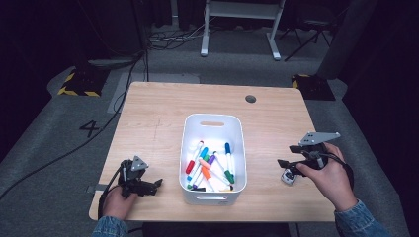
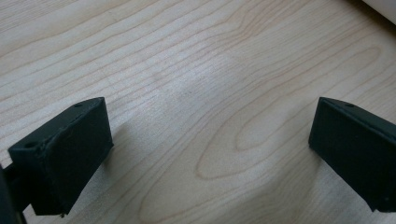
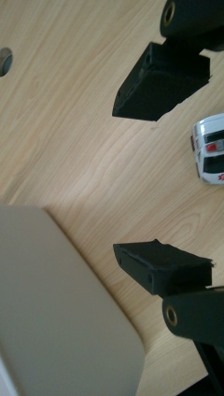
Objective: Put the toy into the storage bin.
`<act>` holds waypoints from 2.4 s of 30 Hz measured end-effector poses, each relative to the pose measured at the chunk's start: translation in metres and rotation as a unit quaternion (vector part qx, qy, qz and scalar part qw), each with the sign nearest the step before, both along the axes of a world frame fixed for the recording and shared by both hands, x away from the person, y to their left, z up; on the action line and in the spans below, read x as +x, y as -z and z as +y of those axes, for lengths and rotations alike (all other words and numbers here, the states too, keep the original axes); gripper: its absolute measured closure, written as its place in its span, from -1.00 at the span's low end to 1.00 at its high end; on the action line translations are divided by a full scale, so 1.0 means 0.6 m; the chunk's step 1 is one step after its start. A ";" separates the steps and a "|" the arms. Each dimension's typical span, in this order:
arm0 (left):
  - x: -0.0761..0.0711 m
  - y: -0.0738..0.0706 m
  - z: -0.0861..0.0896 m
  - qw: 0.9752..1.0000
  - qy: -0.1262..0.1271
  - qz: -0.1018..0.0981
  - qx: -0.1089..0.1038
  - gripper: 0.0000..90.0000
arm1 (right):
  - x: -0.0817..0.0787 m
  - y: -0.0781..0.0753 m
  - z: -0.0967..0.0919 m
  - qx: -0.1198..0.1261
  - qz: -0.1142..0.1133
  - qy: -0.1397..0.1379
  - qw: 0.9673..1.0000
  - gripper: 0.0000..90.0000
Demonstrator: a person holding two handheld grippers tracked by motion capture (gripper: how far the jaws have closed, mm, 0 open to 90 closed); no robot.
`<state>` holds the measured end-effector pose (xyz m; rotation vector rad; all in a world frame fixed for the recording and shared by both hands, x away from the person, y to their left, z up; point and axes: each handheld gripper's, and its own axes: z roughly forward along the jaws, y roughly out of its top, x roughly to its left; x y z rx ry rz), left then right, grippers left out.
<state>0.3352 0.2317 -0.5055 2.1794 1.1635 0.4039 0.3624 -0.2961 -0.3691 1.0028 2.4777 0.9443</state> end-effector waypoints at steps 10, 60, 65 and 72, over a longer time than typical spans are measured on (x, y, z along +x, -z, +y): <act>0.000 0.000 0.000 1.000 0.000 0.000 0.000 -1.00 | 0.015 0.062 -0.044 -0.009 0.045 0.026 0.999 -0.39; 0.000 0.000 0.000 1.000 0.000 0.001 0.001 -1.00 | 0.022 0.189 -0.075 -0.051 0.054 0.015 0.997 -0.45; 0.000 0.000 0.000 1.000 0.000 0.001 0.001 -1.00 | 0.019 0.174 -0.070 -0.039 0.051 0.017 0.998 -0.45; 0.000 0.000 0.000 1.000 -0.001 0.001 0.001 -1.00 | 0.013 0.142 -0.061 -0.026 0.036 0.012 0.999 -0.45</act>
